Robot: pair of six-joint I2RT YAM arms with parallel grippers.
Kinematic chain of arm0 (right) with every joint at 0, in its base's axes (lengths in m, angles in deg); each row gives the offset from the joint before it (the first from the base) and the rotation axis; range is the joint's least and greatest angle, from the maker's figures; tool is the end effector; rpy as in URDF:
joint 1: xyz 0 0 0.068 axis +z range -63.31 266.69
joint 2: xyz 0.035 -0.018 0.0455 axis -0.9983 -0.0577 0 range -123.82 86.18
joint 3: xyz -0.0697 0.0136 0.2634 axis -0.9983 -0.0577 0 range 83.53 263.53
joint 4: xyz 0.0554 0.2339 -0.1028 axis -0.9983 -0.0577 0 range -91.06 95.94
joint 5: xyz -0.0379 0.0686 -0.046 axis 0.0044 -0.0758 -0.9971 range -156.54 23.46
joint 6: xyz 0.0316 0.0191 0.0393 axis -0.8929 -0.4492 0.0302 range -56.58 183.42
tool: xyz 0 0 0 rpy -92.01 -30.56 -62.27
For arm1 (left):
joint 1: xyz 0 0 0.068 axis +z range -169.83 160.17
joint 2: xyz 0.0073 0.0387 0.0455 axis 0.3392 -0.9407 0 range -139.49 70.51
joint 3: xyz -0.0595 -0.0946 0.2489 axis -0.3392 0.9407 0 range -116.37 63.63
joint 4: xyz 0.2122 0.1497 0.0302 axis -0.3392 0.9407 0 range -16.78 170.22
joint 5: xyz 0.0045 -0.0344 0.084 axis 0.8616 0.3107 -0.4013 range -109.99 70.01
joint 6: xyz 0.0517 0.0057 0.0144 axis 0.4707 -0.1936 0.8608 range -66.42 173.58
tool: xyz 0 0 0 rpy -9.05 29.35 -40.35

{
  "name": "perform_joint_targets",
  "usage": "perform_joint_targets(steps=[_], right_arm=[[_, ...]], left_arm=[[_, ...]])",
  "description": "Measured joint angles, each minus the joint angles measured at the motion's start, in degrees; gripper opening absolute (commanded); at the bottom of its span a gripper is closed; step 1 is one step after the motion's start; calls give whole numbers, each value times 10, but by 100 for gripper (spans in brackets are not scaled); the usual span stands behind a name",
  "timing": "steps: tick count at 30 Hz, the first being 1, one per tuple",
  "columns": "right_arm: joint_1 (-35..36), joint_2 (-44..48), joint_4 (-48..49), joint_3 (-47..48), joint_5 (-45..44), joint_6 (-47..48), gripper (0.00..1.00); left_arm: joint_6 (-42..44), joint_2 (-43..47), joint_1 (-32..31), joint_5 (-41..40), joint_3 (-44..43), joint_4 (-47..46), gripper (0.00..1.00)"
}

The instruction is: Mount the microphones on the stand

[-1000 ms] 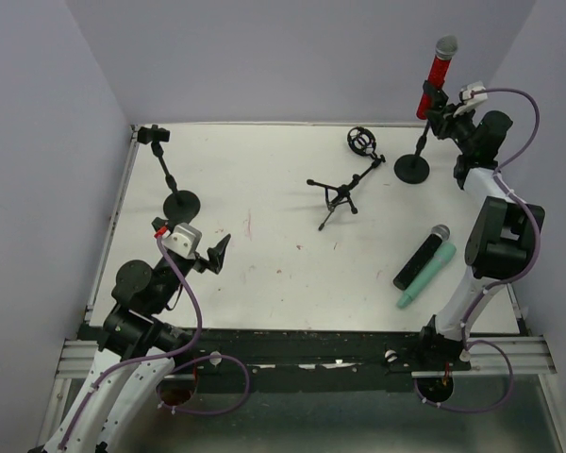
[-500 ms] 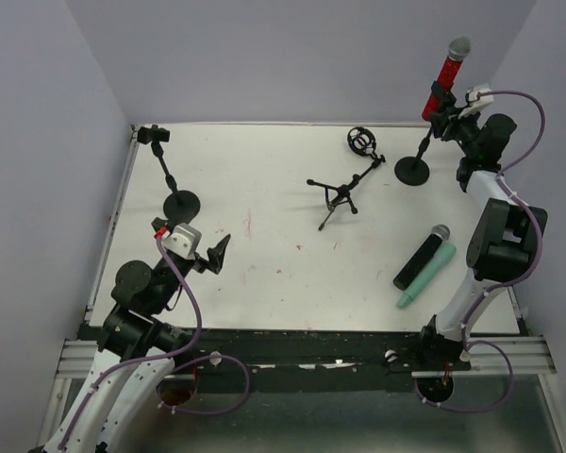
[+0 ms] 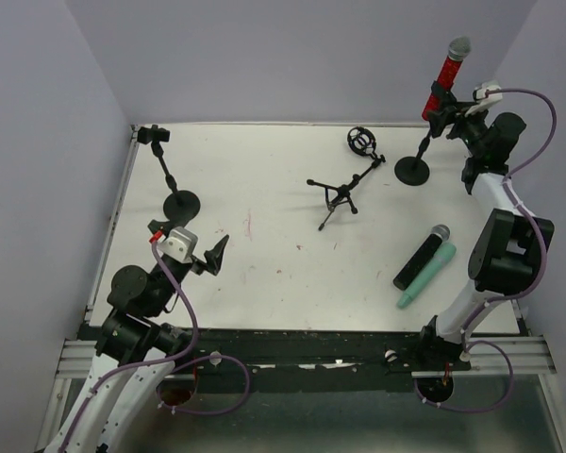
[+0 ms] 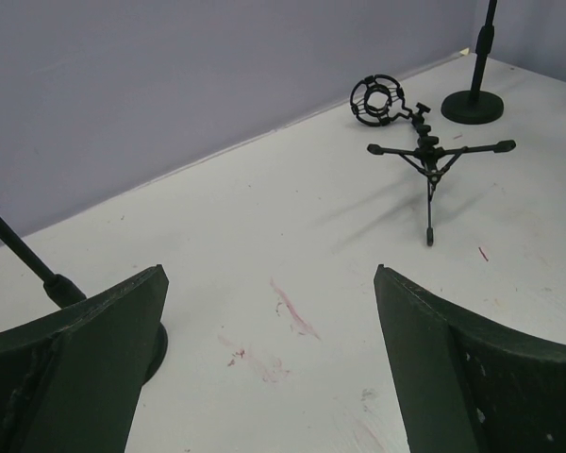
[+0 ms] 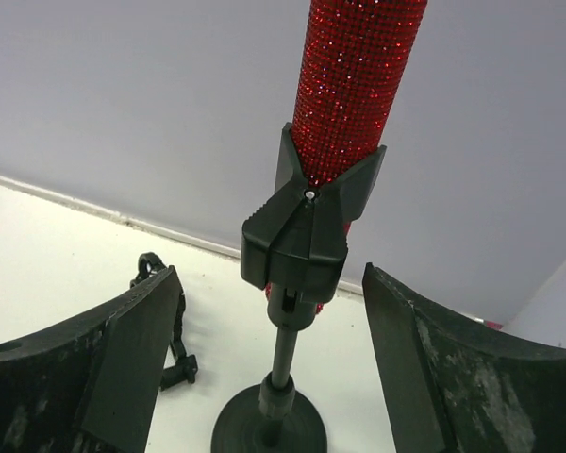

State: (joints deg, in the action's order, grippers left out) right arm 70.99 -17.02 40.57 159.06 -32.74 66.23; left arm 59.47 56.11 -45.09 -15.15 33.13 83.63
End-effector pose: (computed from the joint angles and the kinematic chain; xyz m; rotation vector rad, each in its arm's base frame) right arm 0.4173 -0.0967 0.3225 -0.3185 1.4371 0.1645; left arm 0.0819 -0.0419 0.3156 0.4636 1.4063 -0.3364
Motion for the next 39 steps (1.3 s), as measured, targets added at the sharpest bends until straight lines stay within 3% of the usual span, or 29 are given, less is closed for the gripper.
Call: perform_joint_targets(steps=[8,15,19,22,27,39], right_arm=[[-31,92,-38,-87,15,0,92],[-45,209,-158,-154,52,18,92],[-45,269,-250,-169,103,29,92],[-45,302,-314,-180,149,31,92],[-45,349,-359,-231,229,1,92],[-45,387,-361,-300,304,-49,92]], left_arm=[[-12,8,0,4,0,1,98],[-58,-30,0,27,-30,26,98],[-127,-101,0,80,-115,61,98],[-183,-169,0,118,-231,94,98],[-234,-231,1,150,-344,119,98],[-229,-335,9,169,-393,146,98]])
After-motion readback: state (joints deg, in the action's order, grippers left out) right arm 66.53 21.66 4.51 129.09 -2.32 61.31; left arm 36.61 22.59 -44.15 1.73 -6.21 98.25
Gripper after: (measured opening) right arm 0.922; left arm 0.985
